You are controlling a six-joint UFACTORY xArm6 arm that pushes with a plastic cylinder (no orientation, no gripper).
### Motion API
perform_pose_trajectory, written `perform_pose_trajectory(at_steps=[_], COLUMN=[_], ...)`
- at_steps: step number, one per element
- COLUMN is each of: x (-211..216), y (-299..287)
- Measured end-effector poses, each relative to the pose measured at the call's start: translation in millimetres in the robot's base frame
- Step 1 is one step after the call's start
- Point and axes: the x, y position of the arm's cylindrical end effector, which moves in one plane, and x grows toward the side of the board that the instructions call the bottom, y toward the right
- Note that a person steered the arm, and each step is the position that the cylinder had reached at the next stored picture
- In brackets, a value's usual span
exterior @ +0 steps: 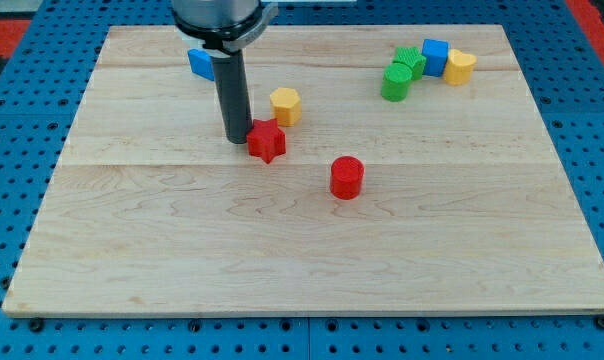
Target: Move the red circle below the red star
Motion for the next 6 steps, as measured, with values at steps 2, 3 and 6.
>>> perform_pose_trajectory(at_steps=[2, 3, 6], x=[32.0, 109.5, 85.1], y=[-28.0, -13.6, 162.2])
